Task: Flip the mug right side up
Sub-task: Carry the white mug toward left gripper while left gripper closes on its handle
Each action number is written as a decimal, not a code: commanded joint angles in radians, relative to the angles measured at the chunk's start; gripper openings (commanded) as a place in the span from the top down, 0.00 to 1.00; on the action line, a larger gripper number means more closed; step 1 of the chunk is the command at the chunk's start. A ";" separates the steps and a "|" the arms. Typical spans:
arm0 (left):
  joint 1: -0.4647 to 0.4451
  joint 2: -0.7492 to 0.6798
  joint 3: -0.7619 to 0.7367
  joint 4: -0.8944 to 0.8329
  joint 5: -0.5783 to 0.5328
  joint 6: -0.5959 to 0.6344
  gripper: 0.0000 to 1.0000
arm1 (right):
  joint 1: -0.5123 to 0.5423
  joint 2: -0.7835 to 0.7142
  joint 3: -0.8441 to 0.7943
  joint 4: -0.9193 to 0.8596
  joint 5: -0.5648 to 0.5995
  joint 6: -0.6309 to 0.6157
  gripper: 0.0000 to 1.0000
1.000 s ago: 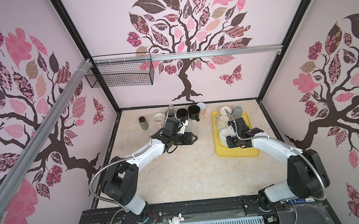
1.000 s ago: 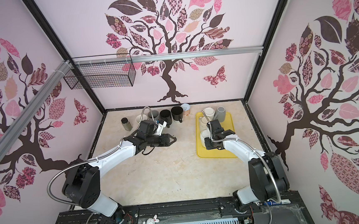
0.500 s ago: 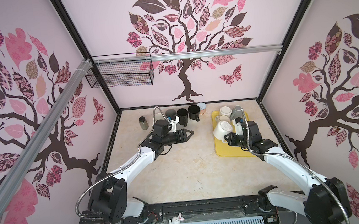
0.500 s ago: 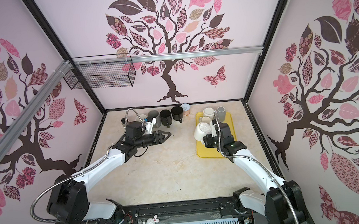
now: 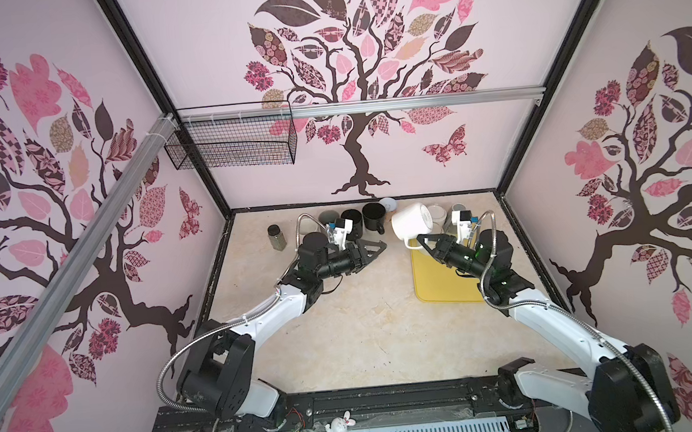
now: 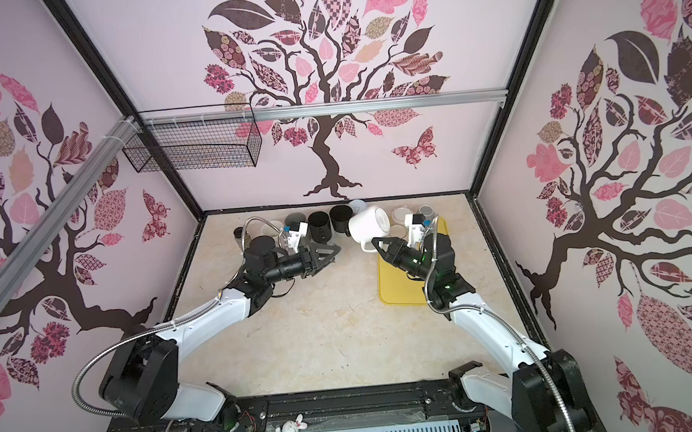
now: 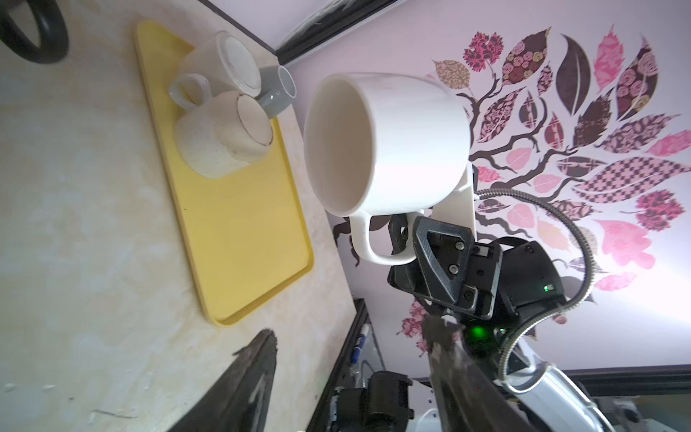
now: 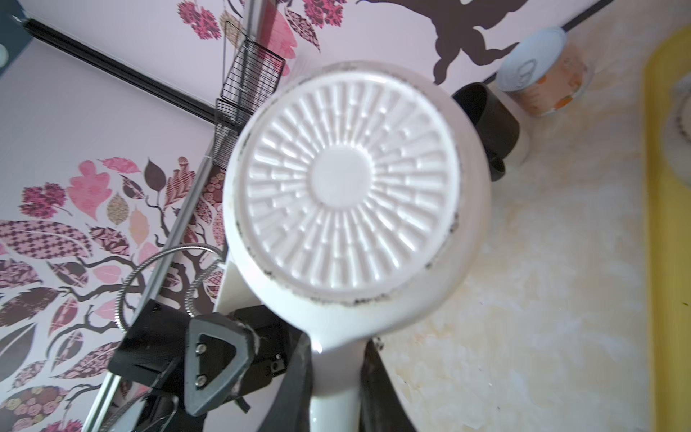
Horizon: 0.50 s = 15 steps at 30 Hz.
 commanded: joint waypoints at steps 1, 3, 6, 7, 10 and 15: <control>-0.026 0.055 -0.017 0.261 0.041 -0.189 0.38 | 0.009 0.033 0.002 0.313 -0.061 0.164 1.00; -0.042 0.084 -0.008 0.335 0.041 -0.232 0.39 | 0.016 0.052 0.006 0.347 -0.069 0.195 1.00; -0.064 0.127 0.006 0.439 0.037 -0.285 0.42 | 0.039 0.079 0.016 0.375 -0.076 0.224 1.00; -0.069 0.143 0.011 0.472 0.035 -0.305 0.43 | 0.049 0.085 0.020 0.381 -0.078 0.231 1.00; -0.074 0.173 0.027 0.533 0.027 -0.344 0.47 | 0.070 0.101 0.021 0.402 -0.078 0.249 1.00; -0.073 0.208 0.055 0.594 0.025 -0.397 0.55 | 0.084 0.129 0.003 0.467 -0.083 0.307 1.00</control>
